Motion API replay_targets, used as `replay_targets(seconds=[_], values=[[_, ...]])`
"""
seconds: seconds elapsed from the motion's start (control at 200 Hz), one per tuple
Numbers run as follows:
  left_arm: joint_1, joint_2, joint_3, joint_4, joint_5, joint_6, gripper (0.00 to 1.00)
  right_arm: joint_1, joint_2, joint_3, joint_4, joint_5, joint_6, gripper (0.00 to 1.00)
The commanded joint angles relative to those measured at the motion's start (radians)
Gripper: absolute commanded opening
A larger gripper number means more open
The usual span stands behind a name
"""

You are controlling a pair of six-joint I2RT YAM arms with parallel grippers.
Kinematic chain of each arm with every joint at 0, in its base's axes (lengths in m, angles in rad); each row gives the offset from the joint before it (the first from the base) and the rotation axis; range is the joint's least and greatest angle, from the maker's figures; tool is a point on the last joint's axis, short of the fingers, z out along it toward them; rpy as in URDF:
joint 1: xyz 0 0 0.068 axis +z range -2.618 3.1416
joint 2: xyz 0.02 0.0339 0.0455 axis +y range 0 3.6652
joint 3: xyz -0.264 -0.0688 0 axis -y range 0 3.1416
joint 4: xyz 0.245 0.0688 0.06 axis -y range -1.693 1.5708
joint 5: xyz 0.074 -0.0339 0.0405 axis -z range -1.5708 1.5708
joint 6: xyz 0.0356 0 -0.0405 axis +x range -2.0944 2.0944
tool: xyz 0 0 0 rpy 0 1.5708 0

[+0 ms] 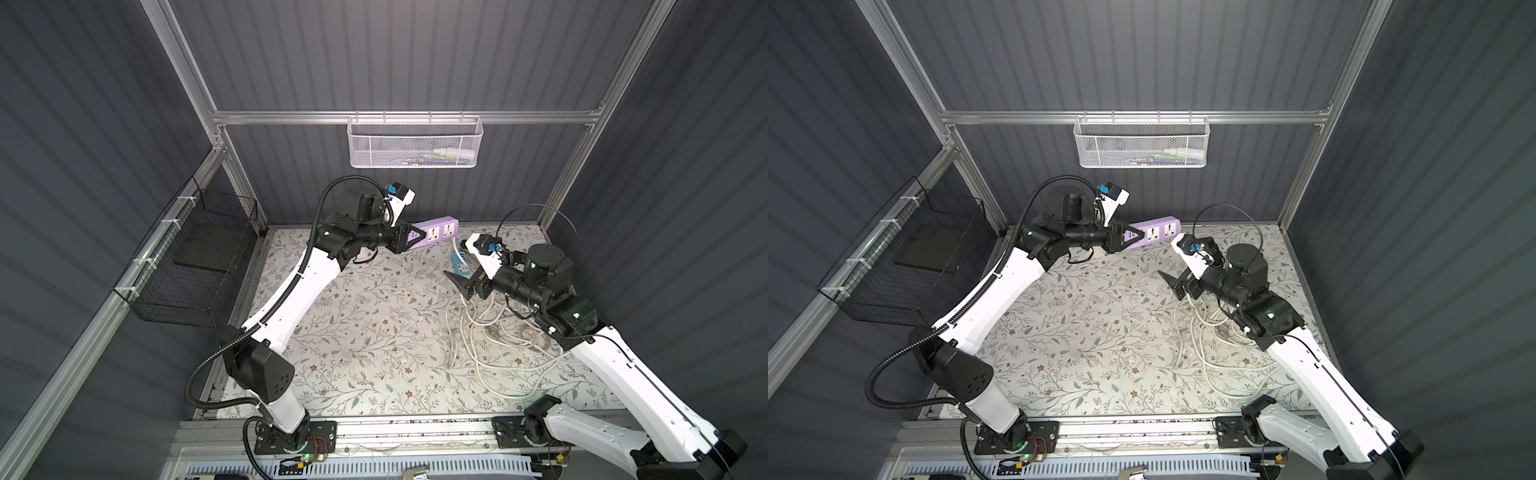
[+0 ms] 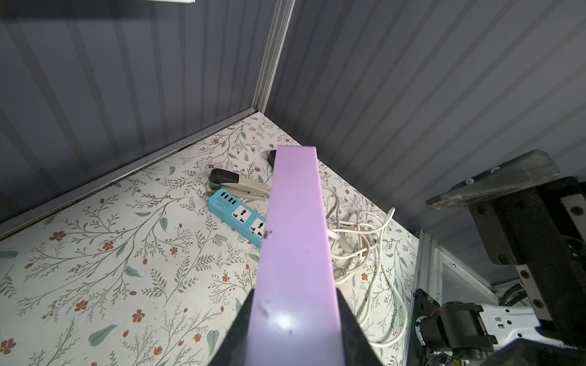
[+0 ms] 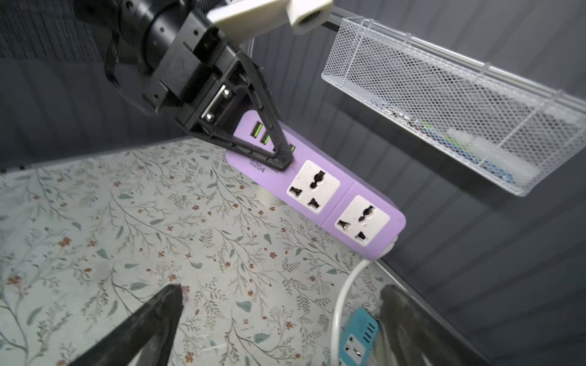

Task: Unwrap the cord wrapped around the power strip
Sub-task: Place the power strip at the center of the board.

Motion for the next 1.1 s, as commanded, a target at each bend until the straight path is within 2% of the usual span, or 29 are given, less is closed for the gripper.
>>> replay_targets(seconds=[0.0,0.285,0.69,0.836,1.096], values=[[-0.002,-0.024,0.074,-0.087,-0.006,0.061,0.00,0.049,0.018,0.048,-0.050,0.167,-0.230,0.99],[-0.013,-0.016,0.132,-0.167,-0.003,0.067,0.00,0.096,0.140,0.140,-0.056,0.259,-0.416,0.99],[-0.026,-0.010,0.154,-0.190,0.053,0.066,0.00,0.095,0.266,0.223,0.003,0.256,-0.515,0.99],[-0.026,-0.005,0.154,-0.193,0.053,0.067,0.00,0.091,0.291,0.251,0.001,0.251,-0.505,0.93],[-0.026,-0.002,0.152,-0.187,0.084,0.060,0.00,0.069,0.310,0.258,0.007,0.229,-0.487,0.76]])
